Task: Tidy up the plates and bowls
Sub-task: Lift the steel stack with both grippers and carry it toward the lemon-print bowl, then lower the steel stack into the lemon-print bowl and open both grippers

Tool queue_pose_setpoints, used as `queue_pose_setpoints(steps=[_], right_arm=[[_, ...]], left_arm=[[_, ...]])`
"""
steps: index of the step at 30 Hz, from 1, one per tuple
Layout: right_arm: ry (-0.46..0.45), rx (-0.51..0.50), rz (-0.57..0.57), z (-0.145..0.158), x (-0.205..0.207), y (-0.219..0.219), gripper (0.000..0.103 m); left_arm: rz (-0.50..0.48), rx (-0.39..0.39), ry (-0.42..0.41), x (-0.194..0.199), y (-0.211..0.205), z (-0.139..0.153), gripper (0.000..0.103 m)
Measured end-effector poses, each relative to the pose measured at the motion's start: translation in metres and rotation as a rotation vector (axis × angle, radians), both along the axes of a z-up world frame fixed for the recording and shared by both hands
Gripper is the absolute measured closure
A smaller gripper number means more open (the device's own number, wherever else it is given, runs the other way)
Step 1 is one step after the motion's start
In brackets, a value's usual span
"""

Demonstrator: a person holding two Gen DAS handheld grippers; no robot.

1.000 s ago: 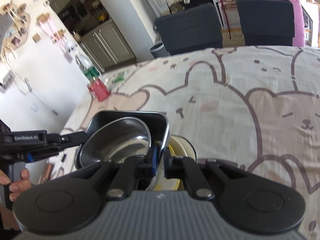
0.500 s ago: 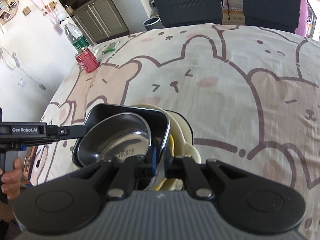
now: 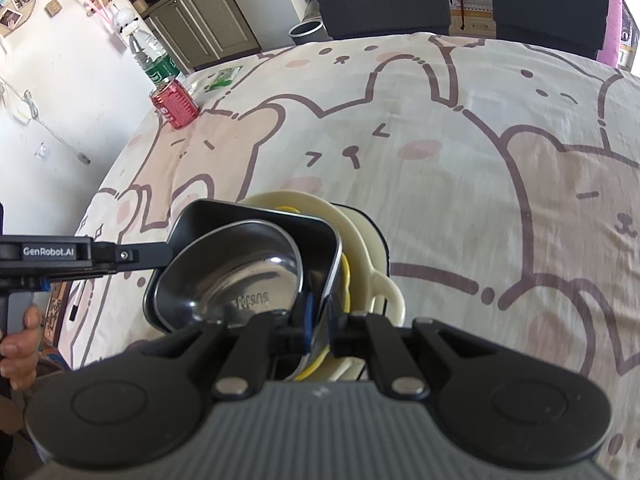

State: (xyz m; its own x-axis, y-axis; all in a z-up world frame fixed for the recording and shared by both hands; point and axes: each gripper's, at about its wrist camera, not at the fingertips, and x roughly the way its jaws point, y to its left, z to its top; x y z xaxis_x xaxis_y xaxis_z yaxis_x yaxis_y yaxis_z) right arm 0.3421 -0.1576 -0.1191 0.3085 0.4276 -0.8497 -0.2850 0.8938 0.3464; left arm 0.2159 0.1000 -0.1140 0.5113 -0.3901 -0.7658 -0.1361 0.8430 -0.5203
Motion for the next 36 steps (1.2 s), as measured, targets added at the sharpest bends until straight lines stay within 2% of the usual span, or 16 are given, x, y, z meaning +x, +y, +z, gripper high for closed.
queue_pose_setpoints(steps=[14,20,23,25,27,33,36], right_arm=[[0.013,0.002,0.005,-0.0025,0.0013,0.0005,0.093],[0.010,0.002,0.005,-0.0021,0.0010,0.0000,0.091],[0.010,-0.002,-0.002,-0.0021,0.0010,-0.0008,0.084],[0.008,-0.001,-0.008,-0.0018,0.0008,-0.0025,0.079],[0.005,-0.004,-0.015,-0.0010,0.0006,-0.0039,0.072],[0.001,-0.003,-0.023,0.0004,-0.0005,-0.0074,0.057],[-0.014,0.007,-0.019,0.0043,-0.0029,-0.0077,0.045]], left_arm=[[0.002,0.007,0.014,0.0019,0.0007,-0.0042,0.099],[0.006,0.018,0.017,0.0019,0.0007,-0.0032,0.094],[0.007,0.052,0.022,0.0023,0.0005,-0.0026,0.082],[0.006,0.073,0.021,0.0021,0.0008,-0.0020,0.070],[0.007,0.079,0.023,0.0017,0.0017,-0.0019,0.064],[0.000,0.098,0.024,-0.0012,0.0023,0.0005,0.056],[0.003,0.101,0.011,-0.0047,0.0038,0.0048,0.052]])
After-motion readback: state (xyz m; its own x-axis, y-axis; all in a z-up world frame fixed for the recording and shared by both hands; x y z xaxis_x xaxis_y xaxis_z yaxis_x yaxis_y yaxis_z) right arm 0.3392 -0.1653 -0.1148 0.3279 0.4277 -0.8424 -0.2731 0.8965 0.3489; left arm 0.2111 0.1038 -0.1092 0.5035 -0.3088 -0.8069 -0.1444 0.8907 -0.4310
